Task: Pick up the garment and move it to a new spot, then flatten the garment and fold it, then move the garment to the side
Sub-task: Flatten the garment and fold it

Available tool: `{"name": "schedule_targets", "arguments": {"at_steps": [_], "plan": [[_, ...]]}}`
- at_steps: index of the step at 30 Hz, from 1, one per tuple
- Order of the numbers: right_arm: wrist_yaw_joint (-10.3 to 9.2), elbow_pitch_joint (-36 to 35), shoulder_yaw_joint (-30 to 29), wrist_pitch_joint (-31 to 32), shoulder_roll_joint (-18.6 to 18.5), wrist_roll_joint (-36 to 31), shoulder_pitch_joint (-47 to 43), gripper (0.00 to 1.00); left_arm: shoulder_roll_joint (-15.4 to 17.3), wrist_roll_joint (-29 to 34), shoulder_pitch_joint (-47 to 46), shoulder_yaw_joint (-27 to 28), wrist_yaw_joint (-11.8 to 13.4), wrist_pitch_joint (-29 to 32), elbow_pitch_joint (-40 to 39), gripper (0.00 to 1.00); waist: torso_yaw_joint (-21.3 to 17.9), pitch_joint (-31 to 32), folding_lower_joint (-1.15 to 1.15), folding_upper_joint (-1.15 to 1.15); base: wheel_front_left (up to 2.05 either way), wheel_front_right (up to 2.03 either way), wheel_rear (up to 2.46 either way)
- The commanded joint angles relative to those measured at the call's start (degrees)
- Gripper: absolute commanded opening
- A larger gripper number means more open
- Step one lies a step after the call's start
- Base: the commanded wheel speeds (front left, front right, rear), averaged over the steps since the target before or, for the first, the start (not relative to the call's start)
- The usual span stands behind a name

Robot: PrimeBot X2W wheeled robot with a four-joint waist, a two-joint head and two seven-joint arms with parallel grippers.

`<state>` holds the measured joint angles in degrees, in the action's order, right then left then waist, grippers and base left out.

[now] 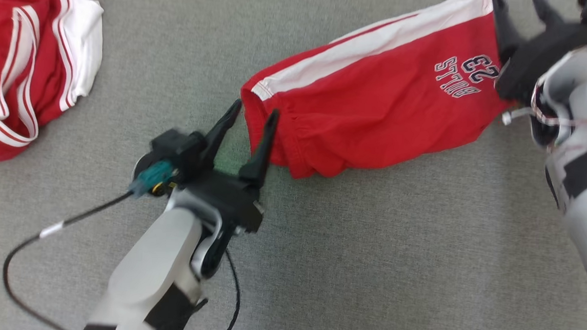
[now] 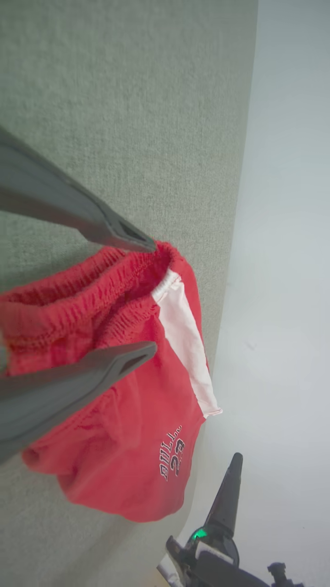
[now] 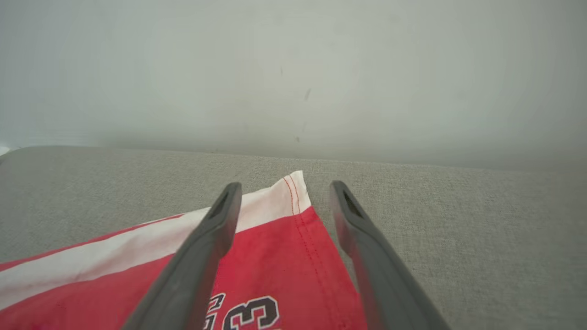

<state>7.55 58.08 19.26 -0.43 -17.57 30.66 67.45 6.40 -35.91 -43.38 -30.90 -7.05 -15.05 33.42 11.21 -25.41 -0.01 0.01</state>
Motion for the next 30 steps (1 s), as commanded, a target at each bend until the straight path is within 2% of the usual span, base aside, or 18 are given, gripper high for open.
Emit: {"name": "schedule_targets", "arguments": {"at_steps": [1,4,9,17,22,29,30], "plan": [[-0.13,-0.14,0.74,-0.4,-0.69,0.54,-1.56,1.0,0.56,0.46,1.48,0.76,0.22,-0.18,-0.76,1.0,-0.37,1.6,0.01,-0.01,0.0,0.0,0.0],[-0.13,-0.98,4.42,-0.97,-3.42,2.57,-5.06,1.0,1.24,3.9,6.92,5.24,1.19,-0.17,-7.03,1.0,-0.2,3.59,0.01,-0.01,0.0,0.0,0.0],[-0.13,-1.3,6.65,-1.11,-5.86,5.93,-8.53,1.0,1.63,9.61,14.23,12.55,2.56,-0.18,-16.91,1.0,-0.32,4.98,0.01,-0.01,0.0,0.0,0.0],[-0.13,0.84,8.32,-1.16,-6.19,9.33,-10.79,1.0,-1.7,18.58,24.32,23.65,2.55,-0.17,-28.3,1.0,0.12,5.22,0.01,-0.01,0.0,0.0,0.0],[-0.13,3.85,8.5,-1.04,-5.85,10.88,-11.37,1.0,-3.1,21.4,28.41,25.99,1.4,-0.17,-29.12,1.0,1.23,5.03,0.01,-0.01,0.0,0.0,0.0],[-0.13,6.8,9.65,-0.23,-4.71,11.91,-11.06,1.0,-3.55,21.28,30.53,26.75,0.53,-0.18,-29.56,1.0,2.58,5.04,0.01,-0.01,0.0,0.0,0.0],[-0.13,7.15,9.86,0.31,-4.53,12.2,-11.06,0.89,-3.56,20.92,30.54,26.57,0.47,-0.18,-29.56,1.0,2.66,5.06,0.01,-0.01,0.0,0.0,0.0]]}}
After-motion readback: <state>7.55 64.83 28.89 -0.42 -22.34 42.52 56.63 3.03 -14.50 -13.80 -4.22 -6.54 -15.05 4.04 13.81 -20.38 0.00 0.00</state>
